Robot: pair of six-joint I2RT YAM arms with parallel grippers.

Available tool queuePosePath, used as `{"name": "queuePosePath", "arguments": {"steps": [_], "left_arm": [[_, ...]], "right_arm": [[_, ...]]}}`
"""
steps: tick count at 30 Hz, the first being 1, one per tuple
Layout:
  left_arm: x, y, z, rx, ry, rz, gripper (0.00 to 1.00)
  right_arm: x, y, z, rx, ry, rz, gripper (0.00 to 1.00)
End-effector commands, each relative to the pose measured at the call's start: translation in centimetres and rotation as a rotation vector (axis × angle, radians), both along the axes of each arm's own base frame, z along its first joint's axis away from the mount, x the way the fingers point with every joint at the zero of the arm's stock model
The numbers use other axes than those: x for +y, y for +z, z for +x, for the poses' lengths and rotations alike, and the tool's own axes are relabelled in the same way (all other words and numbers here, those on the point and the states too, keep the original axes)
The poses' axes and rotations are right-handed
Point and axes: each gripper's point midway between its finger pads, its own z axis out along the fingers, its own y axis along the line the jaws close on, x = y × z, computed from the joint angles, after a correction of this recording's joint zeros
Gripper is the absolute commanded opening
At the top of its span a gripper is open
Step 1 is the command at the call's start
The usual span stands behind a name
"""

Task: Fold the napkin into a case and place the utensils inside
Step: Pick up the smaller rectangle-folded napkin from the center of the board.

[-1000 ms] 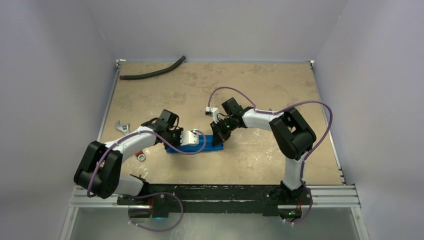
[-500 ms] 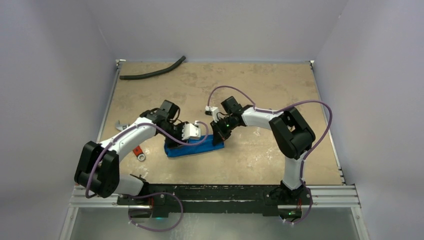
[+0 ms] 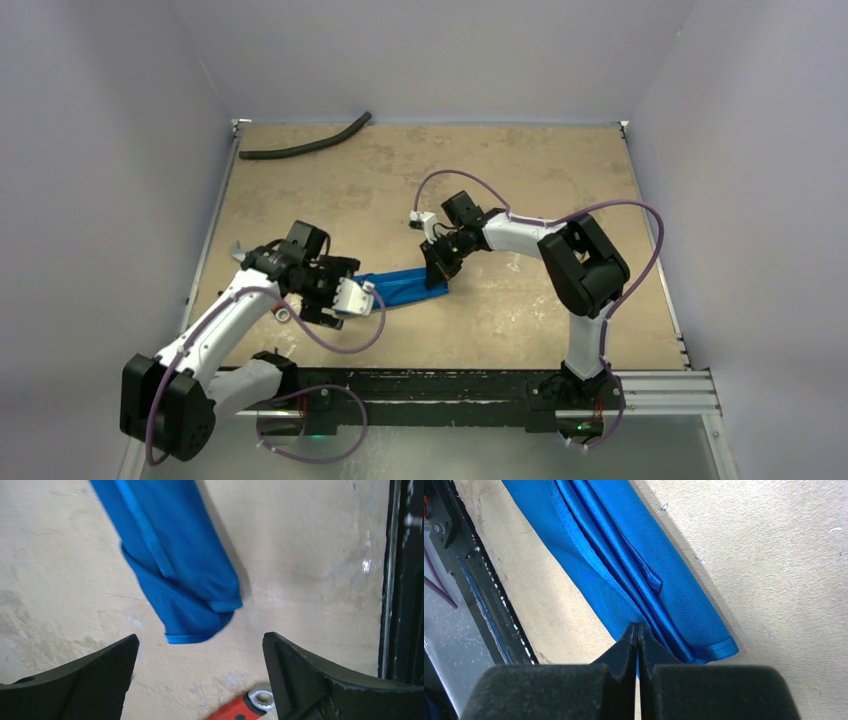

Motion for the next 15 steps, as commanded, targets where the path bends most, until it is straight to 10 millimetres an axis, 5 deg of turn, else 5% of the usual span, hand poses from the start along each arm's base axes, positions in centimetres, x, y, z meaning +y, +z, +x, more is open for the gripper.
{"name": "queuePosePath", "arguments": {"steps": [1, 7, 15], "left_arm": [[1.6, -1.1, 0.7, -0.192, -0.231, 0.088, 0.94], [1.8, -2.6, 2.9, -0.235, -0.254, 0.098, 0.97], [1.7, -5.0, 0.3, -0.153, -0.381, 0.098, 0.93]], "right_arm": [[-1.1, -1.4, 1.0, -0.034, -0.001, -0.072, 0.0], [-1.3, -1.6, 1.4, -0.03, 0.003, -0.079, 0.0], [-1.5, -1.7, 1.7, -0.023, -0.003, -0.082, 0.0]]}}
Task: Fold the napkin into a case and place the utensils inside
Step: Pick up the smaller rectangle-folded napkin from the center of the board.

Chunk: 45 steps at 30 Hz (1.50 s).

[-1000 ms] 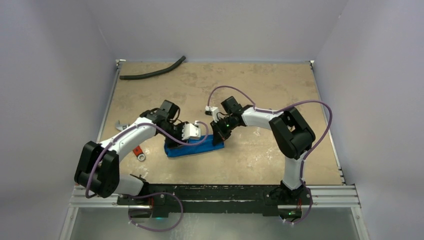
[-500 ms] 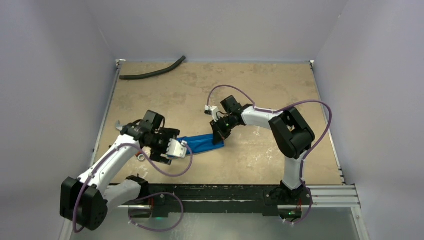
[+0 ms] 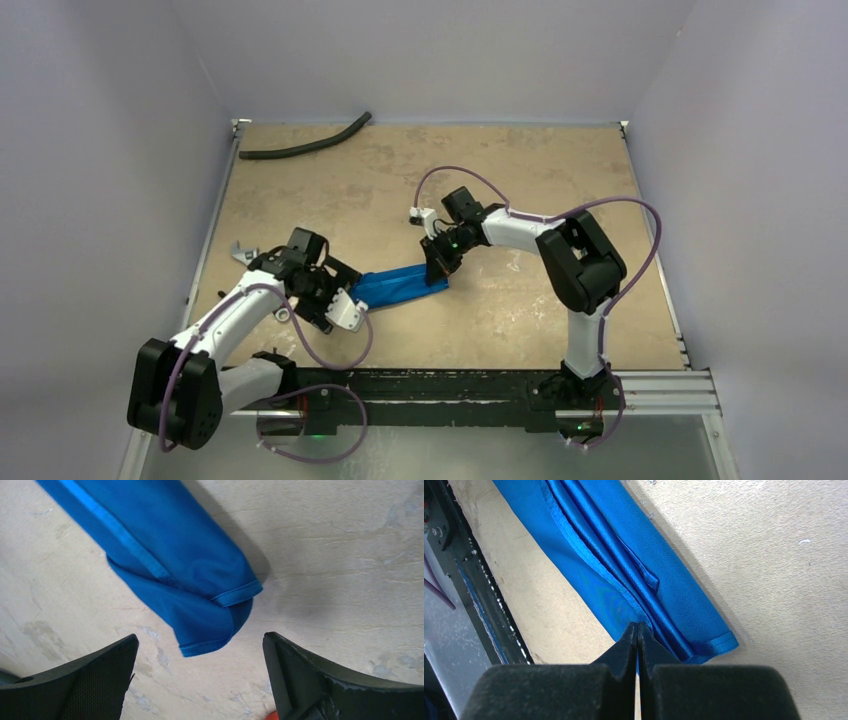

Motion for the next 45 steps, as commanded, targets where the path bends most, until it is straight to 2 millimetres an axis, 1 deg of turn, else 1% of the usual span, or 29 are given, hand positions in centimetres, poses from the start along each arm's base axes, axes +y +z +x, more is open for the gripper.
{"name": "queuePosePath", "arguments": {"steps": [1, 4, 7, 12, 19, 21, 24, 25, 29, 30, 31, 32, 33, 34, 37, 40, 42, 45], "left_arm": [[-0.4, -1.4, -1.9, 0.029, -0.126, -0.009, 0.92], [-0.6, -2.0, -2.2, 0.023, -0.152, -0.021, 0.91], [-1.0, -2.5, -2.3, 0.034, -0.169, -0.037, 0.86], [-2.0, -3.2, -1.6, 0.022, -0.161, -0.072, 0.78], [-2.1, -4.9, -2.5, 0.076, -0.179, -0.061, 0.72], [-1.9, -5.5, -2.8, 0.1, -0.198, -0.043, 0.66], [-1.7, -5.9, -2.9, 0.134, -0.222, -0.012, 0.48], [-1.7, -6.1, -3.0, 0.141, -0.227, -0.008, 0.46], [-2.1, -6.4, -3.2, 0.126, -0.259, -0.012, 0.46], [-2.3, -6.4, -3.2, 0.121, -0.265, -0.015, 0.43], [-2.5, -6.4, -3.2, 0.119, -0.274, -0.017, 0.34], [-2.7, -6.3, -3.1, 0.113, -0.273, -0.022, 0.2], [-3.1, -6.1, -2.8, 0.106, -0.263, -0.038, 0.03], [-3.4, -5.7, -2.4, 0.097, -0.251, -0.053, 0.0], [-4.0, -4.4, -1.9, 0.11, -0.234, -0.076, 0.0], [-4.2, -3.0, -1.6, 0.126, -0.188, -0.091, 0.0], [-4.6, -1.7, -1.7, 0.151, -0.141, -0.121, 0.0], [-5.3, 0.5, -2.3, 0.223, -0.068, -0.175, 0.0]], "right_arm": [[-1.5, -1.7, 0.7, -0.019, -0.008, -0.078, 0.0], [-1.5, -1.8, 0.6, -0.017, -0.007, -0.078, 0.0], [-1.6, -1.9, 0.5, -0.011, -0.007, -0.079, 0.0], [-1.6, -2.1, 0.4, -0.004, -0.008, -0.082, 0.0], [-1.7, -2.4, 0.2, 0.004, -0.008, -0.083, 0.0], [-1.7, -2.5, 0.2, 0.006, -0.008, -0.081, 0.0], [-1.6, -2.6, 0.1, 0.009, -0.008, -0.078, 0.0], [-1.6, -2.6, 0.1, 0.01, -0.01, -0.077, 0.0], [-1.4, -2.5, 0.1, 0.009, -0.005, -0.063, 0.0], [-1.4, -2.5, 0.1, 0.008, -0.004, -0.06, 0.0], [-1.4, -2.5, 0.0, 0.008, -0.004, -0.057, 0.0], [-1.4, -2.5, 0.0, 0.008, -0.003, -0.055, 0.0], [-1.4, -2.7, -0.1, 0.013, -0.002, -0.057, 0.0], [-1.5, -2.8, -0.3, 0.017, 0.0, -0.058, 0.0], [-1.6, -3.0, -0.4, 0.023, 0.002, -0.061, 0.0], [-1.4, -2.7, -0.2, 0.016, 0.001, -0.058, 0.0], [-1.4, -2.2, 0.2, -0.001, -0.005, -0.058, 0.0], [-1.0, -0.9, 1.5, -0.046, -0.015, -0.044, 0.0]]}}
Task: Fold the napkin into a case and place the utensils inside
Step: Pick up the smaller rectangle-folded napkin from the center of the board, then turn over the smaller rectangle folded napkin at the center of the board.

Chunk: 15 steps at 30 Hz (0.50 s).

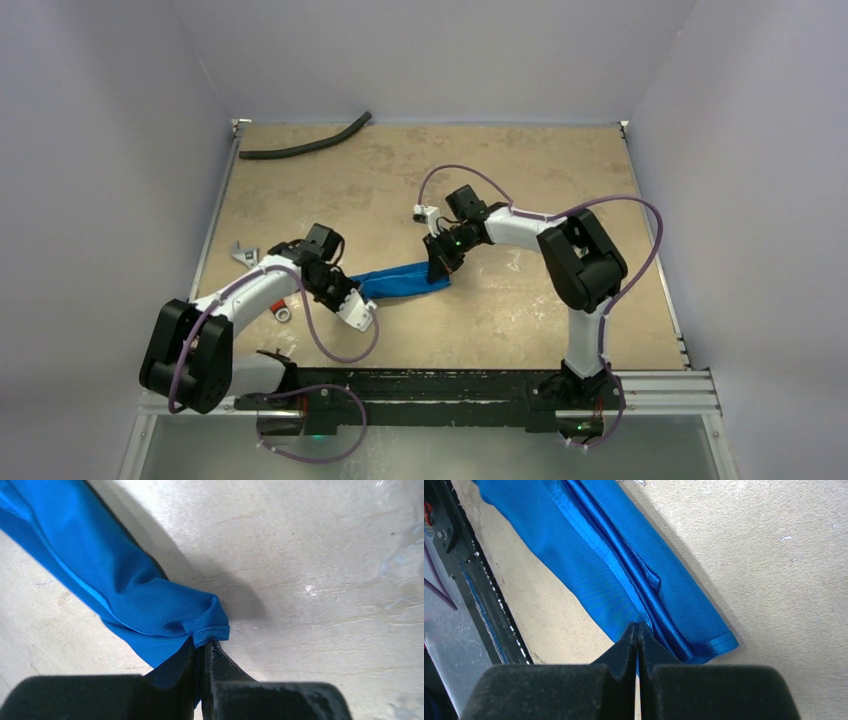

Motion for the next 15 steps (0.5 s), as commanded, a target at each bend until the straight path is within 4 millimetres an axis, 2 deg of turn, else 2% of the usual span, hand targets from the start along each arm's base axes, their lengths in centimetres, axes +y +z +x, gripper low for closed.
{"name": "queuePosePath", "arguments": {"steps": [1, 4, 6, 8, 10, 12, 15], "left_arm": [[-2.1, 3.9, -1.5, 0.153, 0.128, -0.12, 0.0], [-2.6, 5.2, -1.8, 0.24, 0.2, -0.138, 0.0], [-3.1, 6.1, -2.0, 0.298, 0.234, -0.146, 0.0], [-3.8, 7.3, -1.8, 0.36, 0.286, -0.173, 0.0], [-4.7, 8.6, -1.8, 0.436, 0.325, -0.194, 0.0], [-5.7, 10.1, -1.5, 0.513, 0.372, -0.228, 0.0], [-6.8, 11.9, -1.0, 0.577, 0.425, -0.289, 0.0]], "right_arm": [[-0.6, -0.2, 1.7, -0.071, -0.016, -0.054, 0.02], [0.1, 2.0, 3.3, -0.142, -0.037, -0.022, 0.15], [0.1, 3.6, 4.6, -0.202, -0.07, -0.014, 0.29], [0.0, 5.9, 6.0, -0.287, -0.102, 0.003, 0.54], [-0.2, 8.2, 7.0, -0.382, -0.124, 0.034, 0.66], [-0.3, 10.6, 7.8, -0.485, -0.147, 0.084, 0.96], [0.4, 14.1, 6.5, -0.644, -0.029, 0.233, 0.99]]}}
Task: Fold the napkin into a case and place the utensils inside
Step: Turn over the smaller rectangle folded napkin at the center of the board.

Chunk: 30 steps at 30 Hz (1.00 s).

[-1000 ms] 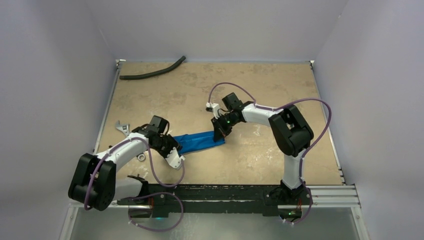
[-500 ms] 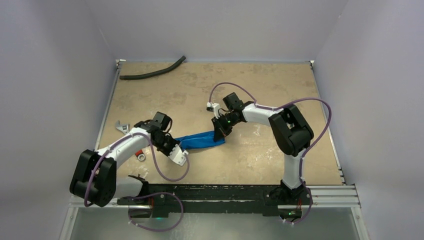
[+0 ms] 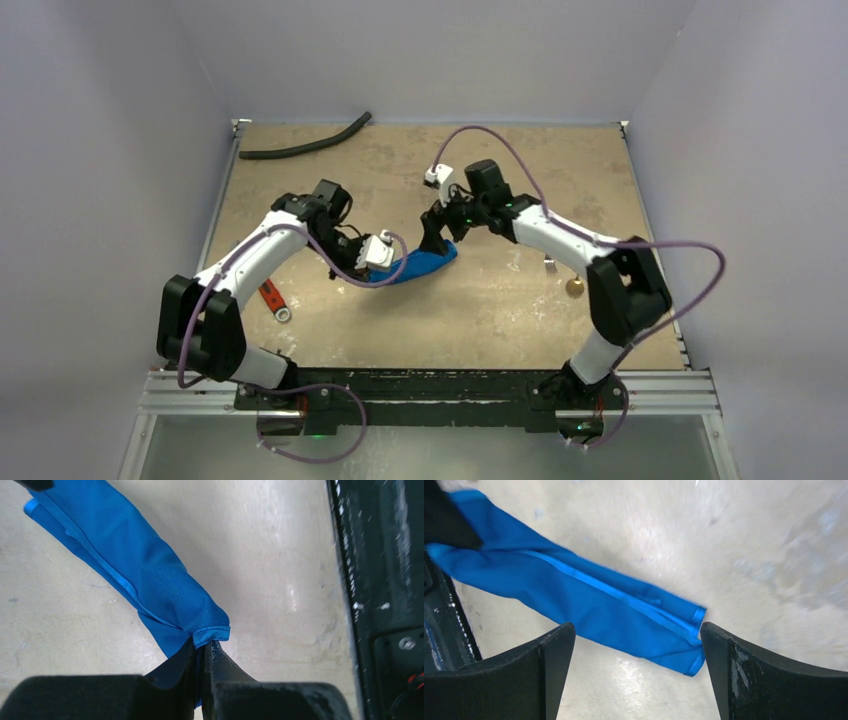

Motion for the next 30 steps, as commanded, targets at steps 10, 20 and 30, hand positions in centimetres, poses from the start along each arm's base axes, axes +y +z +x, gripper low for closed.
{"name": "queuePosePath", "arguments": {"steps": [10, 20, 30], "left_arm": [[-1.6, 6.7, -0.2, 0.206, 0.186, -0.207, 0.0], [-0.6, 7.3, 0.4, 0.193, 0.203, -0.208, 0.0], [0.1, 8.2, 1.6, 0.139, 0.217, -0.221, 0.0]], "right_arm": [[-0.6, 6.9, -4.0, -0.656, 0.394, 0.217, 0.99], [4.4, 3.0, -5.7, -0.651, 0.59, 0.244, 0.99], [7.0, -1.1, -3.3, -0.688, 0.523, 0.119, 0.89]]}}
